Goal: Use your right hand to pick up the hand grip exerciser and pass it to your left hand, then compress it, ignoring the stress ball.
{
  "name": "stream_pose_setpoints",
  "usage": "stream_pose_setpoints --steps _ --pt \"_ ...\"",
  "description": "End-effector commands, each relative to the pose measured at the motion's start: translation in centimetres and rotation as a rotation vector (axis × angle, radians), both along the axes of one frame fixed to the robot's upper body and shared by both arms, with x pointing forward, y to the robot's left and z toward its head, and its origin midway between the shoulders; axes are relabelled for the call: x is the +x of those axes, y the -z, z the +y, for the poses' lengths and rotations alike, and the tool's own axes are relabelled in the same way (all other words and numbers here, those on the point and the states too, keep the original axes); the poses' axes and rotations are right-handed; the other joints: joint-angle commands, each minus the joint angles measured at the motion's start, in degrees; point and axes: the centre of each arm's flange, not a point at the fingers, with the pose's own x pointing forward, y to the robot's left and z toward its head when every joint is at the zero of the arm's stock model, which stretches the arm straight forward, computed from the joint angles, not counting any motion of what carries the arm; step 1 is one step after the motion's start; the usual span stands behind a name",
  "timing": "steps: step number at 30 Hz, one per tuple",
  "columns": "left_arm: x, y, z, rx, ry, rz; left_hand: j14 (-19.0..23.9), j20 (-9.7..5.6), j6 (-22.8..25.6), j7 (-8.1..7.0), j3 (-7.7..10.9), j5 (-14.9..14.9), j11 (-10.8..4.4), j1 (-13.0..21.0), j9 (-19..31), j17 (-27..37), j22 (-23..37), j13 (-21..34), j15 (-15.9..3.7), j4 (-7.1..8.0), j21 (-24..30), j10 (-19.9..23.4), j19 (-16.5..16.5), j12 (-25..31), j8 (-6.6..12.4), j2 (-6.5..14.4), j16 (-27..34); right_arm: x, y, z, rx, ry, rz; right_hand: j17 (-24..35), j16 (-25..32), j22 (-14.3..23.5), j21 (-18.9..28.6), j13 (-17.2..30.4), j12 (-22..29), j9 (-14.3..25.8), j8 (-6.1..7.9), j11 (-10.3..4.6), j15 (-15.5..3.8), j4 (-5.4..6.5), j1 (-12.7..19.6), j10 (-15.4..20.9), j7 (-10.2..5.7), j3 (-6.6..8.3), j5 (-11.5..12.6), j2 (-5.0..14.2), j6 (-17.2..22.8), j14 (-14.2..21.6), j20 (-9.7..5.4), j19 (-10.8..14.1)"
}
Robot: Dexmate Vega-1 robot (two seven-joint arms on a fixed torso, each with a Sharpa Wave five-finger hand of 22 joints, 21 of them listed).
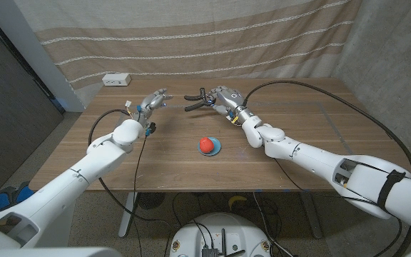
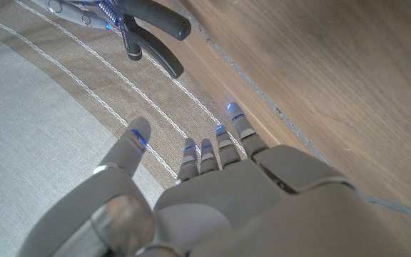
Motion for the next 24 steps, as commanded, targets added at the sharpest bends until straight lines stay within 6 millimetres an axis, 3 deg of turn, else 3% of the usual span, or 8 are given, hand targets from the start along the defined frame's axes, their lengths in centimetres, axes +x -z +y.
stream_pose_setpoints --steps 1,24 --pt "-0.6 -1.6 -0.6 0.159 -0.110 -0.017 -0.55 -0.54 -0.60 -0.30 -0.46 -0.18 -0.22 0.98 0.14 0.05 0.16 0.17 -0.01 -0.09 -0.50 -0.92 0.06 -0.07 0.01 -1.16 -0.15 -0.7 -0.9 0.8 -0.046 0.023 0.024 0.03 -0.24 0.22 0.23 0.27 -0.06 4.71 3.25 0.08 -10.59 0.09 0.72 -0.03 0.71 -0.06 0.32 0.30 5.13 0.40 -4.13 -0.24" --pt "-1.1 -3.6 -2.0 0.372 -0.209 -0.025 -2.53 -2.62 -1.47 -2.85 -2.38 -0.32 -1.78 4.46 0.10 0.18 0.18 0.25 -1.48 0.13 -2.79 -1.01 -1.53 0.51 0.96 -7.27 -0.09 -2.6 -3.7 1.2 -0.128 0.034 -0.057 0.16 -0.91 0.22 0.23 0.37 -0.52 5.87 3.96 0.03 -10.47 0.44 0.36 -0.61 0.37 -0.94 0.71 0.52 4.70 -0.30 -4.10 -0.97"
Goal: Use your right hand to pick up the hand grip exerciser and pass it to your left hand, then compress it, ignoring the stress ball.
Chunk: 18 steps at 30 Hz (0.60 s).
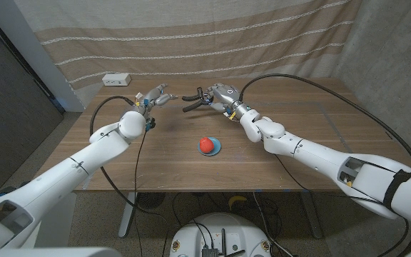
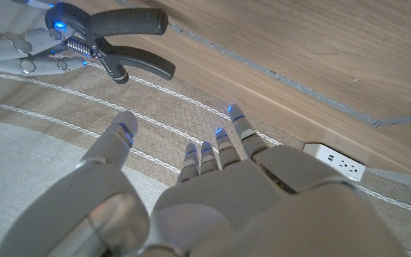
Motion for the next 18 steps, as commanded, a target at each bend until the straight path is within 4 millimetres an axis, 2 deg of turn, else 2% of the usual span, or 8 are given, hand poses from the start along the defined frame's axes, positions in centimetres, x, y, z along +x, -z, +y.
stream_pose_setpoints --steps 1,8,12,18 --pt "-0.6 -1.3 -1.2 0.097 -0.038 -0.017 -0.51 -0.55 -0.07 -0.83 -0.43 0.08 -0.77 0.51 0.10 0.18 0.17 0.15 -0.02 0.06 -0.58 -0.08 -0.14 0.21 0.73 -1.34 -0.09 -1.1 -1.7 0.0 -0.068 0.023 -0.067 0.17 -0.25 0.22 0.23 0.11 -0.08 5.89 3.94 -0.07 -10.27 0.18 0.35 -0.05 0.36 -0.25 0.37 0.56 4.59 -0.07 -4.45 -0.26" --pt "-0.6 -1.5 -1.7 0.141 -0.040 -0.021 -1.24 -0.81 -0.67 -1.53 -1.14 0.19 -0.99 1.62 0.11 0.21 0.20 0.17 -0.37 0.17 -1.41 -0.39 -0.94 0.12 0.78 -3.18 -0.11 -1.4 -2.3 0.4 -0.101 0.023 -0.095 0.13 -0.48 0.21 0.28 0.17 -0.10 5.96 4.06 -0.09 -10.26 0.18 0.35 -0.01 0.32 -0.37 0.50 0.58 4.68 -0.11 -4.42 -0.30" --pt "-0.5 -1.6 -2.0 0.161 -0.036 -0.030 -2.02 -1.30 -1.87 -2.11 -2.23 0.43 -1.05 2.43 0.11 0.25 0.25 0.20 -0.66 0.33 -2.14 -0.94 -1.49 0.01 0.63 -5.36 -0.14 -1.5 -2.6 0.8 -0.121 0.017 -0.102 0.03 -0.66 0.20 0.30 0.20 -0.10 5.93 4.12 -0.10 -10.18 0.21 0.29 0.07 0.31 -0.39 0.59 0.59 4.78 -0.02 -4.37 -0.35" --pt "-0.3 -1.7 -2.4 0.166 -0.016 -0.042 -2.65 -1.44 -3.18 -2.12 -3.63 0.79 -0.64 2.87 0.12 0.28 0.30 0.23 -0.72 0.55 -3.03 -1.54 -2.60 -0.07 0.44 -7.47 -0.09 -1.7 -2.8 1.5 -0.141 0.005 -0.114 -0.19 -1.09 0.18 0.37 0.26 -0.11 5.87 4.26 -0.11 -10.24 0.13 0.34 0.20 0.53 -0.37 0.81 0.53 5.05 0.02 -4.31 -0.35"
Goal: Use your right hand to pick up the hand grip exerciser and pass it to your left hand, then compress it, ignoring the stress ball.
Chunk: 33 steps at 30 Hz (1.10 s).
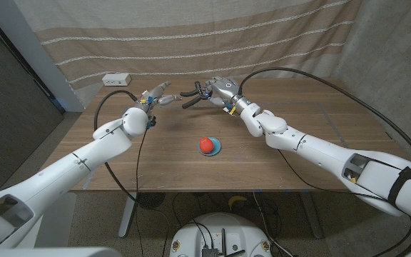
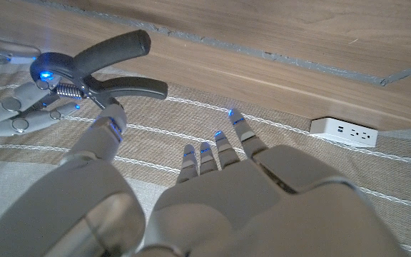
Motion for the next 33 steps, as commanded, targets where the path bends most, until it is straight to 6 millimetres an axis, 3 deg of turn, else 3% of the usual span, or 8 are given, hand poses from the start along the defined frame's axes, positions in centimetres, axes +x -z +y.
stream_pose_setpoints --steps 1,14,21,33 --pt "0.2 -0.4 -0.8 0.041 0.013 -0.022 -0.57 0.05 -1.22 -0.39 -1.02 0.55 -0.07 0.12 0.13 0.16 0.17 0.24 0.02 0.16 -0.66 -0.76 -0.70 -0.06 -0.05 -1.71 -0.09 -0.6 -0.8 1.2 -0.054 -0.018 -0.032 0.02 -0.26 0.18 0.37 0.28 -0.12 5.83 4.26 -0.11 -10.21 -0.07 0.32 0.20 0.52 -0.17 0.62 0.53 5.07 0.05 -4.08 -0.16" --pt "0.6 -0.6 -1.6 0.073 -0.015 -0.054 -1.62 0.47 -3.36 0.32 -2.92 1.08 -0.25 0.95 0.18 0.17 0.21 0.28 0.59 0.35 -1.73 -1.12 -1.77 0.03 -0.24 -2.87 -0.12 -1.3 -1.4 2.1 -0.061 -0.051 -0.054 -0.25 -0.78 0.14 0.46 0.37 -0.13 5.67 4.32 -0.11 -10.18 -0.09 0.28 0.45 0.70 -0.12 0.96 0.49 5.18 0.35 -3.94 -0.19" --pt "0.7 -0.5 -1.8 0.073 -0.019 -0.051 -2.67 1.28 -4.66 1.35 -4.22 1.50 0.28 1.76 0.27 0.18 0.22 0.33 1.06 0.40 -2.56 -2.16 -2.60 -0.16 -0.17 -3.07 -0.22 -1.6 -1.7 2.4 -0.050 -0.066 -0.072 -0.40 -1.07 0.12 0.51 0.42 -0.18 5.56 4.39 -0.10 -10.14 -0.09 0.18 0.53 0.83 -0.13 1.13 0.40 5.36 0.50 -3.83 -0.18" --pt "0.8 -0.3 -2.2 0.082 -0.055 -0.048 -3.79 1.89 -6.16 1.66 -6.05 1.95 0.78 2.86 0.37 0.19 0.24 0.40 1.88 0.49 -3.41 -3.54 -2.98 -0.22 0.03 -3.05 -0.15 -2.2 -2.3 3.2 -0.048 -0.085 -0.093 -0.69 -1.63 0.07 0.65 0.48 -0.28 5.30 4.48 -0.14 -10.09 -0.29 0.24 0.66 1.65 0.00 1.50 0.13 5.68 0.73 -3.30 -0.01"
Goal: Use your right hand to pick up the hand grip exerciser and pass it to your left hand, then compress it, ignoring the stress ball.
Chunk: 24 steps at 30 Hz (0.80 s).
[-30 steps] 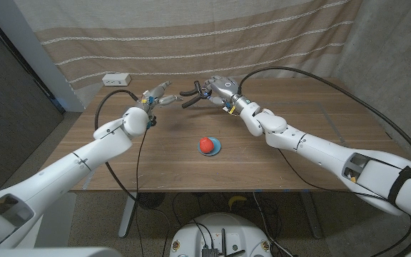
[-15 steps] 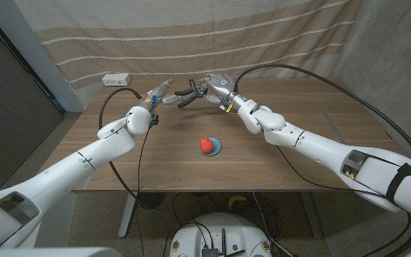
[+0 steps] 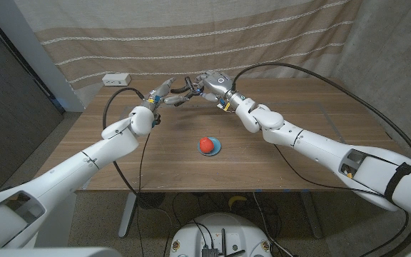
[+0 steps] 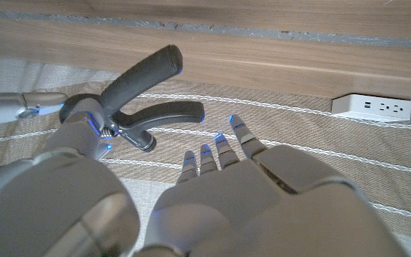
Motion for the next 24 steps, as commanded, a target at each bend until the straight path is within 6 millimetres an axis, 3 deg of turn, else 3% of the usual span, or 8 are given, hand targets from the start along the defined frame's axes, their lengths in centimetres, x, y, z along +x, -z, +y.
stream_pose_setpoints --steps 1,16,24 --pt "0.1 0.1 -0.6 0.010 -0.031 -0.005 -0.42 0.33 -0.36 -0.08 -0.66 0.56 -0.13 0.91 0.12 0.21 0.26 0.13 0.40 0.03 -0.16 -0.52 0.08 0.13 0.35 0.25 0.17 -0.7 -0.6 0.9 -0.002 -0.028 -0.026 -0.01 -0.34 0.15 0.21 0.23 -0.29 5.27 4.46 0.07 -10.03 -0.29 0.21 0.45 1.64 -0.01 0.48 0.08 5.65 0.74 -3.31 -0.04" --pt "-0.2 0.0 -0.9 0.000 -0.051 -0.024 3.06 1.58 2.55 2.01 -0.57 -0.37 -0.35 5.71 0.21 0.07 0.23 0.13 1.15 -0.08 0.74 2.24 5.85 1.28 2.36 2.72 1.15 -2.3 -0.6 1.8 -0.028 -0.100 -0.044 -0.18 -0.73 0.11 0.23 0.29 -0.36 4.97 4.38 0.07 -10.01 -0.30 0.14 0.64 1.57 0.13 0.75 0.04 5.69 0.94 -3.26 -0.13" --pt "-0.3 0.1 -0.8 -0.019 -0.045 -0.031 10.04 2.14 8.93 4.05 2.25 -0.49 -0.23 15.34 0.24 -0.16 0.28 0.04 0.40 -0.16 0.85 8.88 10.81 2.64 4.72 8.46 1.60 -2.6 -0.6 1.8 -0.033 -0.115 -0.051 -0.26 -0.93 0.09 0.24 0.32 -0.42 4.94 4.40 0.07 -10.04 -0.28 0.05 0.74 1.39 0.18 0.87 0.02 5.66 1.05 -3.31 -0.16"
